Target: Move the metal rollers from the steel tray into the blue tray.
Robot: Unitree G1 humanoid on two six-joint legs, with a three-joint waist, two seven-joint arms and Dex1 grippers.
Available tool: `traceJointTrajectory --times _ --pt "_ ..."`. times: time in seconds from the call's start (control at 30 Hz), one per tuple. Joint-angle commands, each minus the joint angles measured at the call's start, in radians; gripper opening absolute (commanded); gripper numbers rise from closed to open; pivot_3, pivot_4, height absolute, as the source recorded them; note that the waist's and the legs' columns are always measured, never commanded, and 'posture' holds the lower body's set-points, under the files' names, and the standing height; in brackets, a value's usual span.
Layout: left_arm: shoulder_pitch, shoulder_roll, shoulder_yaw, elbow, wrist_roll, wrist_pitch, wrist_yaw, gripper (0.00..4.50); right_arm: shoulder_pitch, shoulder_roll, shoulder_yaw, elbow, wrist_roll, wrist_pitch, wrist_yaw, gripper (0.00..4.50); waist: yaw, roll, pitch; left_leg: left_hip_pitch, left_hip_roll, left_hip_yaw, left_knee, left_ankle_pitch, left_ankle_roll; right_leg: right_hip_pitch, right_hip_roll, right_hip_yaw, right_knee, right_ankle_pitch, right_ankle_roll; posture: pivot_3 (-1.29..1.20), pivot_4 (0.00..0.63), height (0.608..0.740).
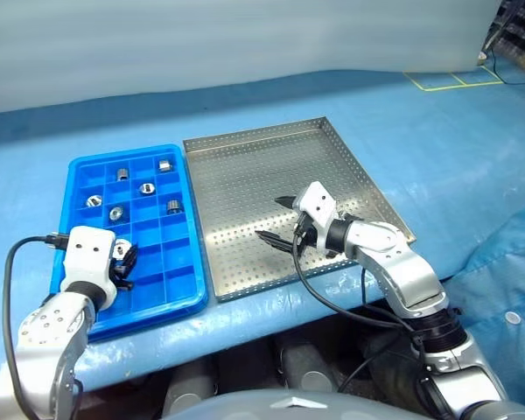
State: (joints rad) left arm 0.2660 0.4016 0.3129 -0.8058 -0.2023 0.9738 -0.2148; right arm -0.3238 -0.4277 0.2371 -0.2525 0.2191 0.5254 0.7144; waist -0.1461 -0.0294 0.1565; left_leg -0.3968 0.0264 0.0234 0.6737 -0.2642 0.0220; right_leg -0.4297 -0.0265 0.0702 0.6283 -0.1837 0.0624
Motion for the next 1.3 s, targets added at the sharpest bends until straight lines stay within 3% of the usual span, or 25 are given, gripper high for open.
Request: traceJointTrajectory --times 0.03,0.23,0.37,0.5,0.73,1.03,1.27,1.3 --pt "0.016 -0.001 0.012 -0.027 0.000 -0.023 -0.005 2.52 -0.018 0.004 -0.009 -0.017 -0.008 -0.033 -0.006 4.50 0.003 0.000 0.000 0.000 0.000 0.000 0.000 0.000 0.000 0.000 0.000 0.000 0.000 0.000 0.000 -0.12 0.150 0.740" --pt "-0.004 -0.026 0.031 -0.017 0.012 -0.071 0.024 4.43 -0.025 -0.003 -0.026 0.010 -0.035 -0.040 -0.029 4.50 0.013 0.000 0.000 0.000 0.000 0.000 0.000 0.000 0.000 0.000 0.000 0.000 0.000 -0.001 0.001 -0.11 0.150 0.740" --pt "-0.084 -0.106 0.012 -0.024 -0.101 -0.185 -0.046 4.43 -0.034 -0.021 -0.019 0.044 -0.092 -0.028 -0.070 4.50 0.024 0.000 0.000 0.000 0.000 0.000 0.001 0.000 0.000 0.001 0.000 0.000 0.000 0.000 0.000 -0.13 0.150 0.740" --pt "-0.118 -0.076 -0.161 -0.025 -0.164 -0.354 -0.235 4.43 -0.049 -0.030 -0.044 0.075 -0.130 0.019 -0.125 4.50 0.023 0.000 0.000 0.000 -0.002 0.001 0.002 0.000 0.000 0.001 -0.001 0.000 0.000 0.001 -0.001 -0.15 0.150 0.740" --pt "-0.217 -0.040 -0.421 0.162 -0.055 -0.481 -0.293 4.43 -0.128 0.014 -0.120 0.308 -0.203 0.009 -0.307 4.50 -0.009 0.001 -0.001 0.001 -0.003 0.005 0.002 0.000 0.000 0.002 0.001 0.001 0.000 0.001 -0.001 -0.23 0.150 0.740" --pt "-0.267 -0.075 -0.464 0.242 -0.061 -0.534 -0.294 4.43 -0.229 0.101 -0.159 0.580 -0.210 -0.065 -0.393 4.50 -0.083 0.002 -0.001 -0.001 -0.003 0.001 0.003 -0.001 0.001 0.001 0.001 0.002 -0.001 0.004 0.004 -0.24 0.150 0.740" --pt "-0.266 -0.078 -0.480 0.251 -0.051 -0.518 -0.284 4.43 -0.267 0.138 -0.186 0.672 -0.178 -0.092 -0.377 4.50 -0.105 0.002 -0.001 -0.001 -0.004 0.000 0.003 -0.001 0.001 0.002 0.001 0.003 -0.001 0.006 0.008 -0.23 0.150 0.740" --pt "-0.267 -0.079 -0.478 0.252 -0.047 -0.514 -0.276 4.45 -0.270 0.144 -0.187 0.685 -0.176 -0.085 -0.377 4.32 -0.107 0.002 -0.001 -0.001 -0.004 0.000 0.003 -0.001 0.001 0.002 0.001 0.003 -0.001 0.006 0.008 -0.23 0.150 0.740"
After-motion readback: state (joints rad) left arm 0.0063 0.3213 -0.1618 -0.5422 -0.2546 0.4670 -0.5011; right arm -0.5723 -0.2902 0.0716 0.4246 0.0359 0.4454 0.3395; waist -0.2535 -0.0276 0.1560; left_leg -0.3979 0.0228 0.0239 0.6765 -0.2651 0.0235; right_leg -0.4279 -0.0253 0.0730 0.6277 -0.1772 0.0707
